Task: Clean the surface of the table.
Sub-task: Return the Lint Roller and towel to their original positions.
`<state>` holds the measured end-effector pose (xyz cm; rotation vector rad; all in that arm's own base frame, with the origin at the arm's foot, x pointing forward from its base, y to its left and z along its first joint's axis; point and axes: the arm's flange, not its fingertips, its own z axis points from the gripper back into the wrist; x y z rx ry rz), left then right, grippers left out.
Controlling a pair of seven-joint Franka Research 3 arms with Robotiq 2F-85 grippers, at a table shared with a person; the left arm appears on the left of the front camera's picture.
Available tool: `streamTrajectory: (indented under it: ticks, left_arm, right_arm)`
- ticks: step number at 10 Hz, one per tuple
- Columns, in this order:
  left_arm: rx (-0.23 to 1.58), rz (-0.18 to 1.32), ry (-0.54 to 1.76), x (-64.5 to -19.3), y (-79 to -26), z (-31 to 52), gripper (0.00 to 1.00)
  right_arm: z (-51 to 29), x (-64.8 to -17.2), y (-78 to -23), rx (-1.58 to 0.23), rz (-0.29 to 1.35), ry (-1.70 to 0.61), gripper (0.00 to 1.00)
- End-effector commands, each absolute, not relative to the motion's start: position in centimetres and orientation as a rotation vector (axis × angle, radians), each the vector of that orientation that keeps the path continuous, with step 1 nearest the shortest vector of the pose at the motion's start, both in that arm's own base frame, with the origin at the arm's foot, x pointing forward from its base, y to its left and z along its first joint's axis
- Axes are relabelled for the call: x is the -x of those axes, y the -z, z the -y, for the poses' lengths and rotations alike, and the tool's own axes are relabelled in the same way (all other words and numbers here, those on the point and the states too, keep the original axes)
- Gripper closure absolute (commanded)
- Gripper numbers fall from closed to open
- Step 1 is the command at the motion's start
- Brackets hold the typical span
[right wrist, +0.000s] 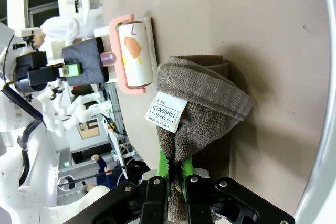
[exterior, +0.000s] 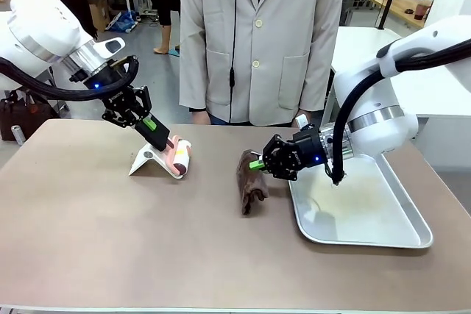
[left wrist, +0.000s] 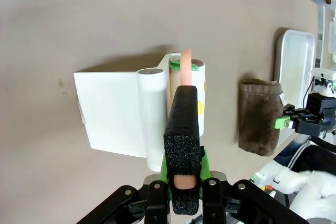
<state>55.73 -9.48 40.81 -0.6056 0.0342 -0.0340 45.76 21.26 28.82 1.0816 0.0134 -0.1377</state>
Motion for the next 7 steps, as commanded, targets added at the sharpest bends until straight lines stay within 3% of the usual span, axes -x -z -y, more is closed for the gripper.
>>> streamTrajectory:
  ticks: [1, 7]
  left_arm:
    - [0.571, -0.062, 0.024, -56.1, -39.6, 9.1, 0.78]
    - [0.618, -0.061, 0.029, -56.0, -38.1, 7.6, 0.78]
  right_arm:
    - [-21.3, -46.1, -29.3, -1.053, -0.02, 0.131, 0.89]
    - [-21.8, -46.4, -29.3, -1.036, -0.032, 0.139, 0.89]
